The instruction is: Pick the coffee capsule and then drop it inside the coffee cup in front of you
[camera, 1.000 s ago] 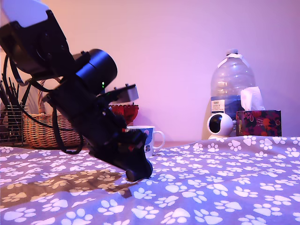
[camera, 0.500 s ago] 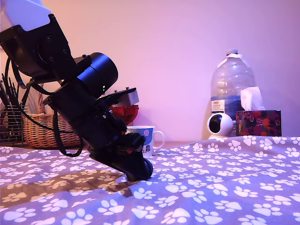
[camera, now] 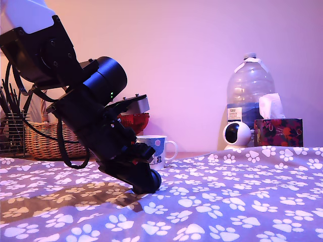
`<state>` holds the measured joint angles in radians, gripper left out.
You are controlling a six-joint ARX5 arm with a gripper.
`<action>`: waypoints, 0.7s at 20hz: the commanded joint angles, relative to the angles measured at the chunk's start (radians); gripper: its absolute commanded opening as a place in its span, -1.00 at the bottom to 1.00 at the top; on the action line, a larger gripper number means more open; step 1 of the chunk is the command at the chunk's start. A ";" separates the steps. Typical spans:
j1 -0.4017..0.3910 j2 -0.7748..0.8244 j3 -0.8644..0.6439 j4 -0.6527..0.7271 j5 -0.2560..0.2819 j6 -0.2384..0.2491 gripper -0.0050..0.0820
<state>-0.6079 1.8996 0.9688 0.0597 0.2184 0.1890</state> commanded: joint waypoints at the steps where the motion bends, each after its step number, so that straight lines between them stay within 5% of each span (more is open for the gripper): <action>1: -0.004 0.031 0.002 0.000 0.006 0.000 -0.40; 14: -0.004 -0.134 0.002 -0.059 0.009 -0.009 -0.59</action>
<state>-0.6083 1.7859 0.9688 0.0010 0.2256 0.1860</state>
